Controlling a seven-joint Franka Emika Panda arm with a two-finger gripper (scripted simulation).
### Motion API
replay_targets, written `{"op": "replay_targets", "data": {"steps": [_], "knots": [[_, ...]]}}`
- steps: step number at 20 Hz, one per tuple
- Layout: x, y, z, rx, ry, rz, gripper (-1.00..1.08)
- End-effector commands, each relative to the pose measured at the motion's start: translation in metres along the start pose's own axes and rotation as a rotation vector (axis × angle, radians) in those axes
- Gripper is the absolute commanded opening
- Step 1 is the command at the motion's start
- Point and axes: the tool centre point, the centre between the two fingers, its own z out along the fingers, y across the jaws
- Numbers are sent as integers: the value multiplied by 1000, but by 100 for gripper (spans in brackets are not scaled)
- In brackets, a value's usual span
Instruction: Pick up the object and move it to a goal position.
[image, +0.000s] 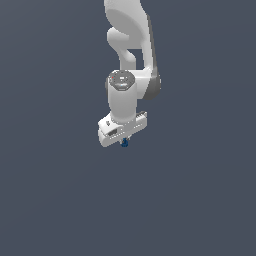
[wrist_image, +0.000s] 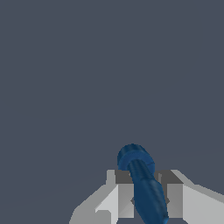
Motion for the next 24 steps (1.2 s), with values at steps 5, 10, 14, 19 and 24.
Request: {"op": "replay_targets", "data": {"steps": [5,10,14,19,24], "knots": [[-35,24,-70,0,2,0,-100],[-62,42,-126,1,2,0,-100],[-84,58,-170,2,3,-1,-100],[-111,77,-225,2,3,-1,-100],[-136,96,-277,2,3,0,-100]]}}
